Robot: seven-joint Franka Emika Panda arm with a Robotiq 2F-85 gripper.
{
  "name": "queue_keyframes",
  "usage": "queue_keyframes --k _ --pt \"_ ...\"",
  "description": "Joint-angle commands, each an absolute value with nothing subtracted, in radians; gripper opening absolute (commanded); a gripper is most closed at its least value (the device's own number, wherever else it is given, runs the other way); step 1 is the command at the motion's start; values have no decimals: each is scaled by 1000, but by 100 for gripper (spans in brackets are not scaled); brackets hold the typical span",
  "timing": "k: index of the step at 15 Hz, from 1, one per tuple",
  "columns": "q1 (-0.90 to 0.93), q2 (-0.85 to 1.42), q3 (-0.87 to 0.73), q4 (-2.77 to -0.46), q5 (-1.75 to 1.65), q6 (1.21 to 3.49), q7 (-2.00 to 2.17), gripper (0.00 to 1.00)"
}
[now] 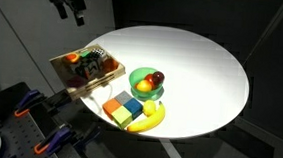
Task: Slide the orange block a little to the right, slide the gray block a little to the right, slide the lime green block a little forward, flip the orange block to the left on the table, pick up the orange block and put it in the tray
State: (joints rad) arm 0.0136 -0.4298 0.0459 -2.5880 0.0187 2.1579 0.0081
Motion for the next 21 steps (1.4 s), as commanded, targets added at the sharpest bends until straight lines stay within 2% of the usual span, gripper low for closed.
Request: queue_keyframes --k 1,8,21 --pt "-37 -451 46 -2607 -67 2255 80 100" --pt "-90 -425 45 -2600 -105 2270 171 100" --pt "-83 -386 24 -2568 -68 2217 170 100"
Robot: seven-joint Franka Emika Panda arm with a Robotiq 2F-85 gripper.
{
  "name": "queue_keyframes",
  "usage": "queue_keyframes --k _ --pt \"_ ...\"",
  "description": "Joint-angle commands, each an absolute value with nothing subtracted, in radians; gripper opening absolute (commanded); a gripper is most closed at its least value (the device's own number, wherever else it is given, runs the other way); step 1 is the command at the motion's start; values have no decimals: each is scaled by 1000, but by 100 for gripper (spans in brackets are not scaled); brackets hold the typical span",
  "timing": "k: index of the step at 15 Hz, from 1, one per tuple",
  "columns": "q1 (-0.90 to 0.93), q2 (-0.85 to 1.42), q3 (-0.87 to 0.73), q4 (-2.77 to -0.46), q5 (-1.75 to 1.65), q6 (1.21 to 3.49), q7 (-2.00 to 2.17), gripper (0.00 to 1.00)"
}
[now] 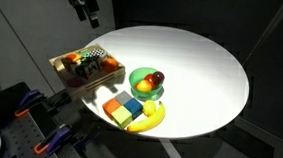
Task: Slide the orange block a little to the right, slide the gray block a little to the right, slide the lime green block a little forward, flip the orange block to the left on the table, pick up the orange block and put it in the tray
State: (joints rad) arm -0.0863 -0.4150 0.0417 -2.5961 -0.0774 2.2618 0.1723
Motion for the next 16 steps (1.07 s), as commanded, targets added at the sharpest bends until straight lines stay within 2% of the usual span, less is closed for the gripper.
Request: queue_keyframes --k 1,10,16 --pt "-83 -376 18 -2563 -64 2202 164 100" --pt "-83 -242 -43 -2543 -70 2207 60 100" --pt "-84 -145 -69 -2562 -75 2336 -43 100"
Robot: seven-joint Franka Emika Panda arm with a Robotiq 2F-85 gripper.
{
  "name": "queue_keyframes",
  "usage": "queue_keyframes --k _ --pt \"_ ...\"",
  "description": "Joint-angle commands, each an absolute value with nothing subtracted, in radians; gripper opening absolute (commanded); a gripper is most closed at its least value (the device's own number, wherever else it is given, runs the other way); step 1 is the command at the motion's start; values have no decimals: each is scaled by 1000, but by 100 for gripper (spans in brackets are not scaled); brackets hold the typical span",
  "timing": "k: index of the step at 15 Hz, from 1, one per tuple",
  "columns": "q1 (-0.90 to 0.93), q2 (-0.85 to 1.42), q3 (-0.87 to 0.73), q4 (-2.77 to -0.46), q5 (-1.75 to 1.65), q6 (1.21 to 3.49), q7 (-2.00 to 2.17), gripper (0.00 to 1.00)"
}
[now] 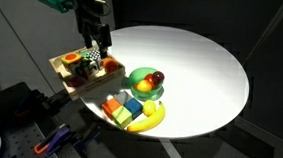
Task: Slide the orange block a little to the right, slide the gray block a little to the right, slide the lime green block a little forward, flip the orange block to the left on the table, pick up the orange block and put it in the tray
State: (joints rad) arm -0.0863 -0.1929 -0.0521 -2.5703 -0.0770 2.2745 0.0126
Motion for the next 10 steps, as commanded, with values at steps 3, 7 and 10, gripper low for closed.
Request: queue_keyframes --k 3,7,10 --pt "-86 -97 -74 -2573 -79 2432 -62 100" --pt "-88 -11 -80 -2571 -59 2508 -87 100" --pt "-95 52 -88 -2564 -51 2534 -99 100"
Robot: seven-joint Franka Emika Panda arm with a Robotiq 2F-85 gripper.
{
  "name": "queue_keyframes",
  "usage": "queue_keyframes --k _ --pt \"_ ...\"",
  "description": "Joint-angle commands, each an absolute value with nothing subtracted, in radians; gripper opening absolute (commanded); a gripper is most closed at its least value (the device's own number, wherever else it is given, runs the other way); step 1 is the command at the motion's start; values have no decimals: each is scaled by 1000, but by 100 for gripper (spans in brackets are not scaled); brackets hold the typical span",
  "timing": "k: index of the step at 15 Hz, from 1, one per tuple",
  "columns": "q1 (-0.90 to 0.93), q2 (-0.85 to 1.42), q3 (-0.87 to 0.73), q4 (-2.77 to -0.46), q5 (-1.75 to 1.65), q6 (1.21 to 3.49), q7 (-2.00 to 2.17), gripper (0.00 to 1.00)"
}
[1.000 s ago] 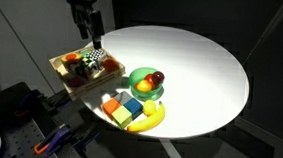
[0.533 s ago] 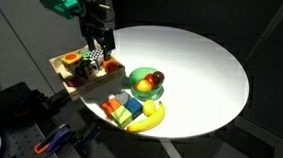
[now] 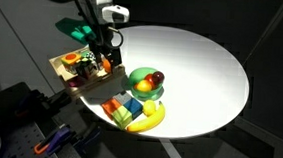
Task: Slide the orange block a little to the right, slide the gray block a little to the right, slide the lime green block a little forward, flip the orange block to the left on the table, pick up the orange block and put it in the tray
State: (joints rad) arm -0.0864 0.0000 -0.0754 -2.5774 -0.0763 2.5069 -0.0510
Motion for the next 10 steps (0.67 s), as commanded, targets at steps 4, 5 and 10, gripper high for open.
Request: queue_keyframes --k 4,5,10 --pt "-108 121 -99 -2559 -44 2566 -132 100" --pt "-112 138 -101 -2558 -43 2574 -142 100" --pt "-131 197 -100 -2548 -40 2587 -159 100"
